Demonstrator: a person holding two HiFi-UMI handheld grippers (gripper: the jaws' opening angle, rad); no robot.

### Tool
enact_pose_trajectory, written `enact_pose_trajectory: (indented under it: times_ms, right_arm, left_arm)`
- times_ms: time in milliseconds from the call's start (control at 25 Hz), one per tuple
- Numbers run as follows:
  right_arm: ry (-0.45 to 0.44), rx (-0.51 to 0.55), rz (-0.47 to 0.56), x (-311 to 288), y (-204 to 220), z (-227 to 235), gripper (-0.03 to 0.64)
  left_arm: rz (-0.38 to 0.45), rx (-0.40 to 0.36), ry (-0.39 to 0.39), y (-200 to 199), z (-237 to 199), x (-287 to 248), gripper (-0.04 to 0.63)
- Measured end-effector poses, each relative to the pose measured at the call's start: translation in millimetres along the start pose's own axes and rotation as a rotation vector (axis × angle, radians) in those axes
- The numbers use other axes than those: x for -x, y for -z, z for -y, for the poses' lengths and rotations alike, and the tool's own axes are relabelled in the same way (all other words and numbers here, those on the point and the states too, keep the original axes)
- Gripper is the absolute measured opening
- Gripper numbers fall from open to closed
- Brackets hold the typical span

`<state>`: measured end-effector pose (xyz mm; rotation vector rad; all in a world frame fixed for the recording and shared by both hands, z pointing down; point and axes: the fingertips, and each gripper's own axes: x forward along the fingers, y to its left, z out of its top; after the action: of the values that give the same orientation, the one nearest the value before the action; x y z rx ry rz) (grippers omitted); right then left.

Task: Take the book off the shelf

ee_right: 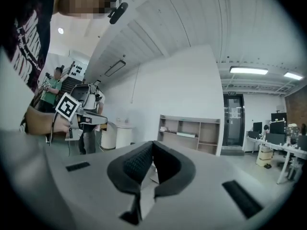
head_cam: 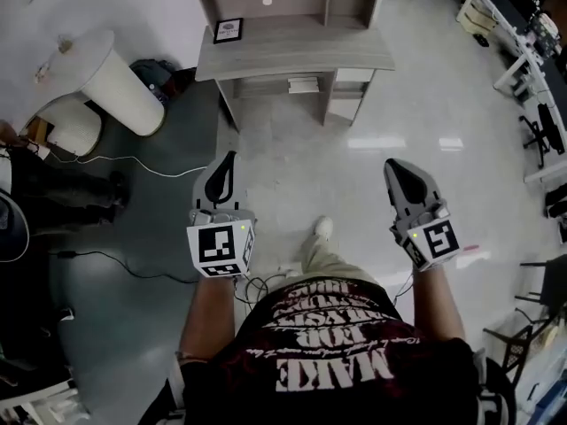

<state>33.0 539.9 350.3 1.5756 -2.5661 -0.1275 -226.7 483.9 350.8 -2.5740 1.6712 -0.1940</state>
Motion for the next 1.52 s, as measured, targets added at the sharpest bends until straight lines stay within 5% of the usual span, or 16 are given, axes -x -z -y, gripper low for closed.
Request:
enact_pose_trajectory:
  times_ms: [120, 240, 400, 1120, 1520]
  right_arm:
    - [-0.026, -0.014, 0.022, -22, 3, 11, 0.01]
    - [-0.027, -0.035, 0.027, -45, 9, 27, 0.142]
    - [-0.026, -0.052, 0.036, -75, 13, 46, 0.218]
    - [-0.11, -0.114, -0.012, -178, 42, 167, 0.412]
    - [-0.197, -0.21, -0.018, -227, 47, 199, 0.446]
  left_arm:
    - [-0.014, -0.009, 0.012, 2, -2, -27, 0.006]
    - [-0.025, -0.022, 0.035, 1, -3, -54, 0.006]
    - [-0.024, -0.031, 0.045, -3, -12, -89, 0.006]
    - [-0.048, 0.039, -0.006, -4, -17, -244, 0.006]
    - [-0.156, 0.102, -0.11, 44, -47, -254, 0.006]
